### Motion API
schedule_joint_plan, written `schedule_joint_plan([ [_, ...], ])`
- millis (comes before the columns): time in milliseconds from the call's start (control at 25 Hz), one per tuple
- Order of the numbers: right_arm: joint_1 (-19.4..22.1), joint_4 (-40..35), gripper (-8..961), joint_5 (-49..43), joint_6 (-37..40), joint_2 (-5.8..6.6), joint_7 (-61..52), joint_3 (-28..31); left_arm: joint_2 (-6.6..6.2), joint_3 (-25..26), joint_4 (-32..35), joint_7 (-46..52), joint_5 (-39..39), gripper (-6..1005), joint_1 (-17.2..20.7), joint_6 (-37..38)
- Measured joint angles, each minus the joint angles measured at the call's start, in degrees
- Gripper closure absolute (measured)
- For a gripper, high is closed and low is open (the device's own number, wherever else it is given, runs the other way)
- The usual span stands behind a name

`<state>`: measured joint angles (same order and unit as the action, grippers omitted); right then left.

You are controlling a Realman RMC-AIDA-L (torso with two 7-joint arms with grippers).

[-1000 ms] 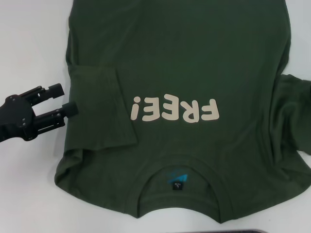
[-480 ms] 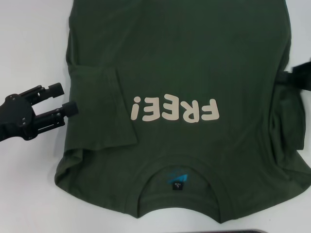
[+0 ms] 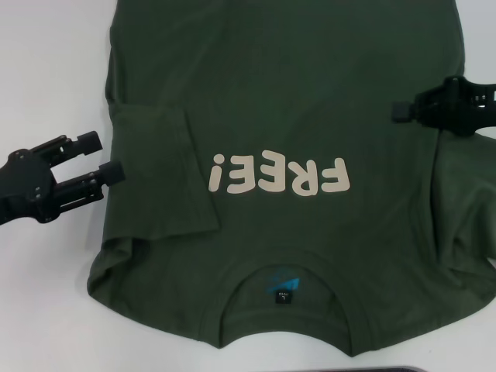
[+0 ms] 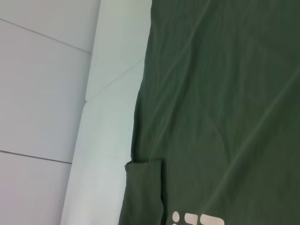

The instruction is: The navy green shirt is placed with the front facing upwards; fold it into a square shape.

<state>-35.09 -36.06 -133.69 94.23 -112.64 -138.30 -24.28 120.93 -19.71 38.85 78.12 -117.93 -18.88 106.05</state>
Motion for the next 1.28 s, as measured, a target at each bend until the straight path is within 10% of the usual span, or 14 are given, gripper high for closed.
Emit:
schedule_joint_plan([
  [520,8.6,0.0,815,8.2,5.3,6.96,5.2,4.6,-0.1,0.5,0.0,0.2,0.1,219,-0.9,0.0],
  [760,12.6,0.4,577,8.6,7.7,10.22,4.9,11.7,-0.18,0.6,0.0,0.5,-0.1,218,-0.9,0.0],
  [1040,14.0,-0.1,238,8.6,4.9,10.03,11.7,17.4,-0.42,0.6,0.1,1.7,-0.2,218,-0.9,-0.4],
  [1280,13.9,3.1,229,8.1,-2.9,9.45,12.3,17.1,-0.44,0.6,0.1,1.7,0.0,219,-0.7,-0.5],
])
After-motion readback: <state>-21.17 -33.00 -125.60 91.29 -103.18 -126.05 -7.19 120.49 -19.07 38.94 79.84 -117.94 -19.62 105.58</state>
